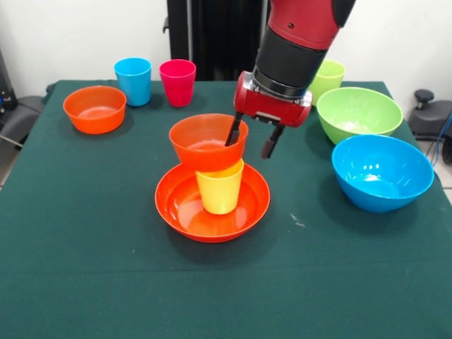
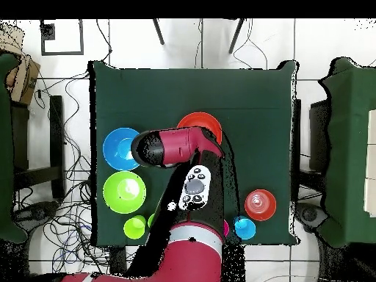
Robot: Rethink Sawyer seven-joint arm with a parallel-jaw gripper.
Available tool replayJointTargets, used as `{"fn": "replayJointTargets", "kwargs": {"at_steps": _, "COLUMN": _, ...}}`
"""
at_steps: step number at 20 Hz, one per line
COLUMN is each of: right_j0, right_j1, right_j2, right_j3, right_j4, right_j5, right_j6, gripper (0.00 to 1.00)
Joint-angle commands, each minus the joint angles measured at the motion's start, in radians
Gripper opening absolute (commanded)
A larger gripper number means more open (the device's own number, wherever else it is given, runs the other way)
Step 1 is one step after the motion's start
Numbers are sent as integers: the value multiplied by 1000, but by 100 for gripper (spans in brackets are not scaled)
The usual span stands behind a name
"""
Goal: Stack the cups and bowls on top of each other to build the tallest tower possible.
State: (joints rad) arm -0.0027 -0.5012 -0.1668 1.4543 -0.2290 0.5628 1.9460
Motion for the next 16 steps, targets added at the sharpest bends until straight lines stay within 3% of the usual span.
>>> {"fn": "replayJointTargets", "kwargs": {"at_steps": 1, "right_j0": 12, "right_j1": 5, "right_j2": 69, "right_j3": -9, "right_j4": 27, "right_j5": -63, "right_j6": 133, "gripper": 100}}
{"fn": "replayJointTargets", "kwargs": {"at_steps": 12, "right_j0": 8, "right_j1": -7, "right_j2": 70, "right_j3": 6, "right_j4": 29, "right_j5": -64, "right_j6": 128, "gripper": 100}}
{"fn": "replayJointTargets", "kwargs": {"at_steps": 16, "right_j0": 8, "right_j1": -42, "right_j2": 66, "right_j3": 37, "right_j4": 28, "right_j5": -50, "right_j6": 120, "gripper": 100}}
